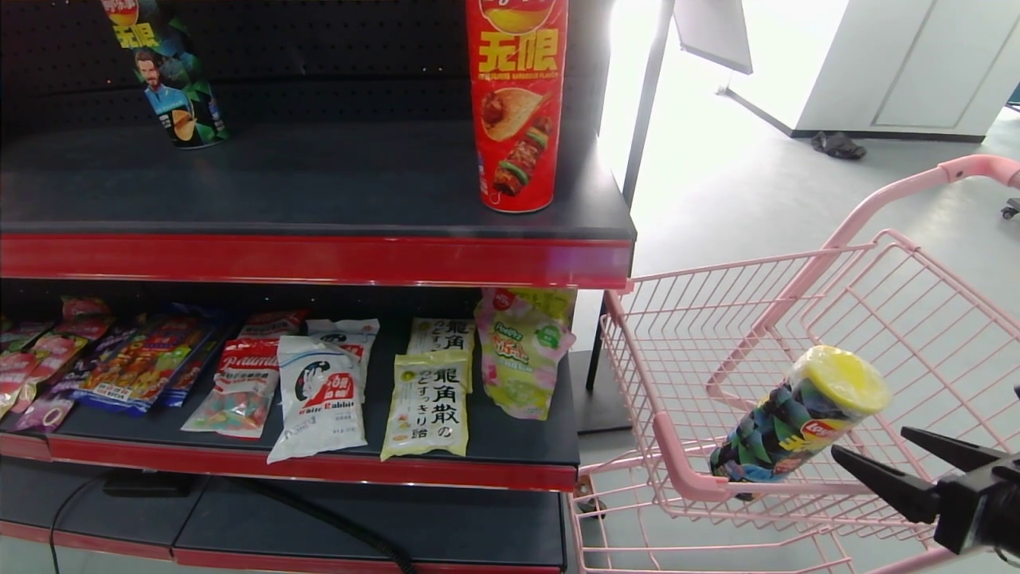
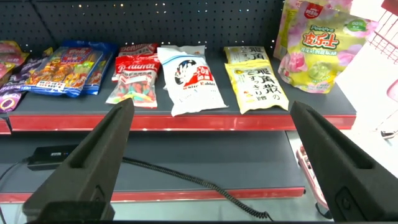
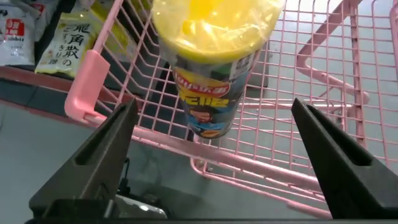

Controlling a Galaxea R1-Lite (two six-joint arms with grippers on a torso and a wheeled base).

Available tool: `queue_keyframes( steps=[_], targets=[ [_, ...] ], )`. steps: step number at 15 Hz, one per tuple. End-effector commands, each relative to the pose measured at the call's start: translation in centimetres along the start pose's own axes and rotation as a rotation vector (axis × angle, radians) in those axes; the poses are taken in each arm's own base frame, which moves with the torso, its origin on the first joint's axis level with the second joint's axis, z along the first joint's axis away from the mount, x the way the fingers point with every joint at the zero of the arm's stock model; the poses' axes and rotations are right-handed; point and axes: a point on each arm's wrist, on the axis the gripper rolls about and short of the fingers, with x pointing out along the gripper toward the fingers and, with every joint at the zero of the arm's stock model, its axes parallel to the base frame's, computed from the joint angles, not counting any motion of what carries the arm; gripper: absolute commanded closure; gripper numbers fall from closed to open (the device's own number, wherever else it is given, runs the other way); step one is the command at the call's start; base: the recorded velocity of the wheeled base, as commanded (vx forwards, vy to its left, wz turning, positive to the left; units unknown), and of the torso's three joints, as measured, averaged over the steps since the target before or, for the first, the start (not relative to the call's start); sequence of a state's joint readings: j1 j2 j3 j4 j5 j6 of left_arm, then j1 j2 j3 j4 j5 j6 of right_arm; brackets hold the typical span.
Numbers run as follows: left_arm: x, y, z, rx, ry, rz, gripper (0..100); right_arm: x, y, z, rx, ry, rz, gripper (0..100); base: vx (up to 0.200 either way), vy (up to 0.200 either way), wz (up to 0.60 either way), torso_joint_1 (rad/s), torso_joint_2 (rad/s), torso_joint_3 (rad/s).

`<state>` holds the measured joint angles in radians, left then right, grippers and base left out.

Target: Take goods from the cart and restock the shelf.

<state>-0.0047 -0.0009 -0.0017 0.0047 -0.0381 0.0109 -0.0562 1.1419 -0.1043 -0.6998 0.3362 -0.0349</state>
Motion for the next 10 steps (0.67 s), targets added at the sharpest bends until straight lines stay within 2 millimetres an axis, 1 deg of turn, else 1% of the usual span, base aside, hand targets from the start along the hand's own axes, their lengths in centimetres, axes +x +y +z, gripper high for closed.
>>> queue_keyframes(
  steps=[1,3,5,6,8,9,10],
  targets=[
    [0.0,0.0,0.0,0.0,0.001,0.0,0,-1.6,0.5,0.0,-0.061,-0.058,0.006,0,0.0,0.0,0.0,0.0,0.0,0.0],
    [0.0,0.0,0.0,0.0,0.001,0.0,0,-1.6,0.5,-0.1,-0.072,-0.06,0.033,0,0.0,0.0,0.0,0.0,0.0,0.0],
    [0.0,0.0,0.0,0.0,0.001,0.0,0,-1.6,0.9,-0.7,-0.08,-0.042,0.231,0,0.0,0.0,0.0,0.0,0.0,0.0],
    [0.0,0.0,0.0,0.0,0.001,0.0,0,-1.1,0.8,-0.8,-0.078,-0.021,0.235,0,0.0,0.0,0.0,0.0,0.0,0.0],
    [0.0,0.0,0.0,0.0,0.001,0.0,0,-0.1,0.3,-0.4,-0.11,-0.002,0.261,0,0.0,0.0,0.0,0.0,0.0,0.0],
    [0.0,0.0,0.0,0.0,0.001,0.0,0,0.8,-0.6,-0.4,-0.171,0.005,0.337,0,0.0,0.0,0.0,0.0,0.0,0.0],
    [0.0,0.0,0.0,0.0,0.001,0.0,0,1.4,-1.7,-0.4,-0.213,0.0,0.361,0,0.0,0.0,0.0,0.0,0.0,0.0]
  ],
)
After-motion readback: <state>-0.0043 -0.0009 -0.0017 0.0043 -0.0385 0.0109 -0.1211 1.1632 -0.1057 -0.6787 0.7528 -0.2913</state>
